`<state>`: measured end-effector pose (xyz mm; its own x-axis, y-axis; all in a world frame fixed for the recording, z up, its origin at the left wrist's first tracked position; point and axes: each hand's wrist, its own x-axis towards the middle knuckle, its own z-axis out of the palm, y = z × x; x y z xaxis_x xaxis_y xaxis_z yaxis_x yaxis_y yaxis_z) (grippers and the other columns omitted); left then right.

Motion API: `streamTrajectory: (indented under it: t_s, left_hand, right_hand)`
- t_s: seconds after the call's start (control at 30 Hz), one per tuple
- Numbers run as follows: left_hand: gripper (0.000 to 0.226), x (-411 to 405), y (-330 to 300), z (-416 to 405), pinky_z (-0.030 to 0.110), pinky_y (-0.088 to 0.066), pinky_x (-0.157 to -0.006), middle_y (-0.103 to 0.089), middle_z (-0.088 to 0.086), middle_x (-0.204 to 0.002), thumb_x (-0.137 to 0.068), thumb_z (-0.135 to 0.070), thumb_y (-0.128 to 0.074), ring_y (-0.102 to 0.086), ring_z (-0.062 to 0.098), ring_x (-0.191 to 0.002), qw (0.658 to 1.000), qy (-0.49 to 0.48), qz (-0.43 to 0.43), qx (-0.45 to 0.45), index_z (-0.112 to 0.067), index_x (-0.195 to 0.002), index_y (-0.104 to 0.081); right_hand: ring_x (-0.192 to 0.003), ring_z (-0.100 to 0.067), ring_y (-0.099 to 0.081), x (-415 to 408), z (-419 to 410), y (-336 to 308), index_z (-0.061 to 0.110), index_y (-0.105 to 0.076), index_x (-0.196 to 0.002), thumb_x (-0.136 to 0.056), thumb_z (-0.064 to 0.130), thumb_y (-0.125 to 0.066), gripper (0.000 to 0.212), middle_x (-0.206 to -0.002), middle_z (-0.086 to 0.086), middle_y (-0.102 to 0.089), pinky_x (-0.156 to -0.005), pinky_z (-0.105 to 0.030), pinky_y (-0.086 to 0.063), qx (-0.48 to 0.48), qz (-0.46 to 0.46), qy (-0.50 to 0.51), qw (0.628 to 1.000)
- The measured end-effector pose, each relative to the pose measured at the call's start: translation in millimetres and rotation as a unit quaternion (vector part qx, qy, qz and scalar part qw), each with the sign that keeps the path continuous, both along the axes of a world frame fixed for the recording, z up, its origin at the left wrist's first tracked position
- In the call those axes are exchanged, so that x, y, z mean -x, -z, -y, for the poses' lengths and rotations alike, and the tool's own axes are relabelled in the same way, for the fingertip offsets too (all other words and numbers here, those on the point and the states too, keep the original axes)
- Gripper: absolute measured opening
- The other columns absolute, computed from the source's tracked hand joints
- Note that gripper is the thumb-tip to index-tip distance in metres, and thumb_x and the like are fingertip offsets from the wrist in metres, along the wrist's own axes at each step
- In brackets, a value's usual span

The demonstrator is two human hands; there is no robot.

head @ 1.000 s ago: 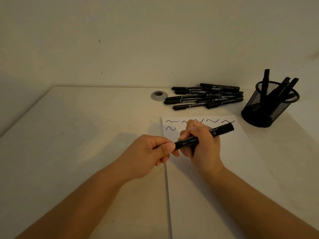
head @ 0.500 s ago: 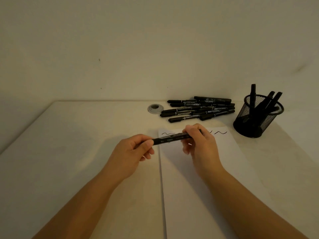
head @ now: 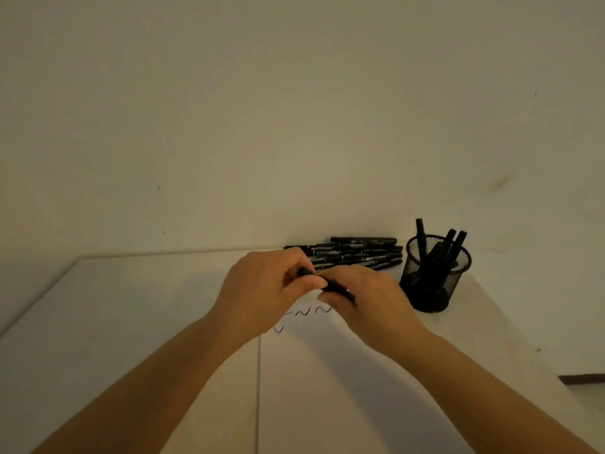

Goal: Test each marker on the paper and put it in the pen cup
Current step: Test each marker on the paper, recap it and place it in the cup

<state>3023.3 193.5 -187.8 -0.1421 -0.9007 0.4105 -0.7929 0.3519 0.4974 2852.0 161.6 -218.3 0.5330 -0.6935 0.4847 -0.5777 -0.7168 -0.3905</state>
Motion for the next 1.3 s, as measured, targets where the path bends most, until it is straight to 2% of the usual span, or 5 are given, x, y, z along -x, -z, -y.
streamTrajectory:
  t_s: [0.13, 0.4, 0.8, 1.07, 1.3]
  left_hand:
    - [0.008, 17, -5, 49, 0.026, -0.050, -0.063, -0.064, -0.018, -0.068, -0.086, -0.043, -0.051, -0.060, 0.000, -0.060, 0.995, -0.002, -0.095, -0.010, -0.043, -0.081, -0.056]
    - [0.031, 29, 32, 161, 0.025, -0.041, -0.078, -0.058, -0.005, -0.115, -0.094, -0.019, -0.045, -0.053, 0.012, -0.096, 0.985, -0.031, 0.128, -0.109, -0.024, -0.124, -0.047]
    - [0.033, 50, 82, 209, 0.036, -0.045, -0.088, -0.054, 0.002, -0.125, -0.096, -0.029, -0.041, -0.051, 0.021, -0.108, 0.961, -0.035, 0.238, -0.134, -0.019, -0.128, -0.048]
    - [0.027, 52, 89, 215, 0.028, -0.041, -0.076, -0.055, 0.004, -0.109, -0.093, -0.032, -0.047, -0.053, 0.020, -0.094, 0.971, -0.058, 0.211, -0.100, -0.017, -0.113, -0.058]
    - [0.026, 48, 84, 207, 0.031, -0.042, -0.076, -0.059, 0.003, -0.107, -0.094, -0.030, -0.046, -0.053, 0.019, -0.097, 0.975, -0.065, 0.198, -0.070, -0.017, -0.112, -0.059]
  right_hand:
    - [-0.072, -0.003, -0.059, 39, 31, -17, 0.028, -0.060, -0.106, -0.085, 0.028, -0.063, 0.021, -0.082, 0.016, -0.062, -0.062, -0.015, -0.041, -0.065, 0.108, 0.116, 0.985]
    - [-0.076, 0.006, -0.062, 98, 69, -46, 0.041, -0.042, -0.091, -0.084, 0.019, -0.066, 0.034, -0.079, 0.015, -0.066, -0.058, -0.002, -0.042, -0.081, 0.379, 0.163, 0.907]
    - [-0.079, 0.013, -0.052, 116, 90, 3, 0.030, -0.046, -0.089, -0.089, 0.024, -0.056, 0.012, -0.082, 0.018, -0.054, -0.057, -0.006, -0.043, -0.112, 0.258, 0.198, 0.939]
    - [-0.069, -0.018, -0.062, 122, 90, 5, 0.036, -0.035, -0.122, -0.088, 0.028, -0.060, 0.043, -0.076, -0.004, -0.065, -0.064, -0.036, -0.053, -0.103, 0.210, 0.227, 0.946]
    - [-0.063, -0.007, -0.051, 119, 92, 5, 0.025, -0.054, -0.092, -0.094, 0.030, -0.046, 0.010, -0.066, 0.011, -0.055, -0.053, -0.022, -0.037, -0.115, 0.132, 0.207, 0.963]
